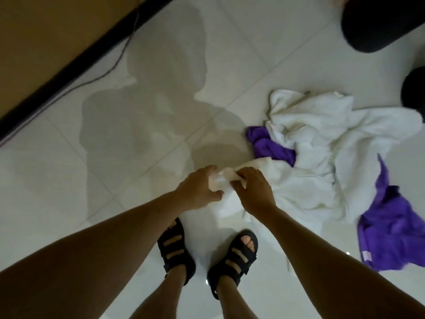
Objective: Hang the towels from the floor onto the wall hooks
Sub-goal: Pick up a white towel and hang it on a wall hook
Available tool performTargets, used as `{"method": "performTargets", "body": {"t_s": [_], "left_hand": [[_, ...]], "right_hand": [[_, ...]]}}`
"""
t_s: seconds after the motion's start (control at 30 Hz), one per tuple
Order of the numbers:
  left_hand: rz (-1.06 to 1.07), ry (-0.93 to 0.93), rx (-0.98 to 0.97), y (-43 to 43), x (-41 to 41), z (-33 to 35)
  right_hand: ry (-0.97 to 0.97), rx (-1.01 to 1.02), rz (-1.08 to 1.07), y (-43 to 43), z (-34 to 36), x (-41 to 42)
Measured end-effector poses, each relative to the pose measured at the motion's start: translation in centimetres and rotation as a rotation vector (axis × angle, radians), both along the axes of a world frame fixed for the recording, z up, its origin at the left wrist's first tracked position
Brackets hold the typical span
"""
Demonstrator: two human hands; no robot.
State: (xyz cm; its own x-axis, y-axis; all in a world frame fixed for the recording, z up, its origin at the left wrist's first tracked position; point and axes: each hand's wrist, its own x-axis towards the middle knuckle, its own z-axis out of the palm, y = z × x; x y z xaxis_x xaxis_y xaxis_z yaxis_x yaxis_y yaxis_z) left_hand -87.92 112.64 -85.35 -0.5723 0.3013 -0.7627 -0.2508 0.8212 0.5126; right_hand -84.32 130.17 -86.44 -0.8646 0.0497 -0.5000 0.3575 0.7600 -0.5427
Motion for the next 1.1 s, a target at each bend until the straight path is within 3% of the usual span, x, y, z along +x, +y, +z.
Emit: {"method": "performTargets", "body": {"t_s": [0.23, 0.3, 0.4, 0.47, 0.57, 0.73, 0.87, 1.0, 1.1], "left_hand": [[-0.097, 0.425, 0.068, -0.2, -8.8, 23.2], [-0.169, 0.576, 0.083, -1.1, -10.2, 29.9], [-0.271, 0.990, 0.046, -2.7, -11.8, 40.1], [-0.344, 1.158, -0.042, -3.1, -12.7, 45.9], [-0.148, 1.119, -0.133, -2.8, -13.8, 53.1], [0.190, 1.086, 0.008, -2.9, -12.3, 61.2], [0.235, 1.054, -0.055, -2.7, -10.7, 66.9], [0.199, 0.853, 0.271, -2.7, -8.8, 73.3], [0.209, 0.870, 0.252, -3.1, -7.3, 76.9]], "right_hand": [[0.325, -0.223, -0.272, 0.3, 22.9, -6.6], [0.381, -0.210, -0.236, 0.4, 28.7, -7.9], [0.452, -0.164, -0.162, -0.1, 37.5, -9.7], [0.493, -0.147, -0.128, -0.7, 42.6, -10.8], [0.595, -0.149, -0.096, -1.3, 49.6, -11.8], [0.729, -0.131, -0.047, -0.6, 59.8, -11.8], [0.706, -0.079, 0.085, -0.1, 65.3, -11.5], [0.494, -0.008, 0.433, -0.6, 70.1, -11.3], [0.681, -0.097, 0.489, -1.5, 73.6, -10.7]]}}
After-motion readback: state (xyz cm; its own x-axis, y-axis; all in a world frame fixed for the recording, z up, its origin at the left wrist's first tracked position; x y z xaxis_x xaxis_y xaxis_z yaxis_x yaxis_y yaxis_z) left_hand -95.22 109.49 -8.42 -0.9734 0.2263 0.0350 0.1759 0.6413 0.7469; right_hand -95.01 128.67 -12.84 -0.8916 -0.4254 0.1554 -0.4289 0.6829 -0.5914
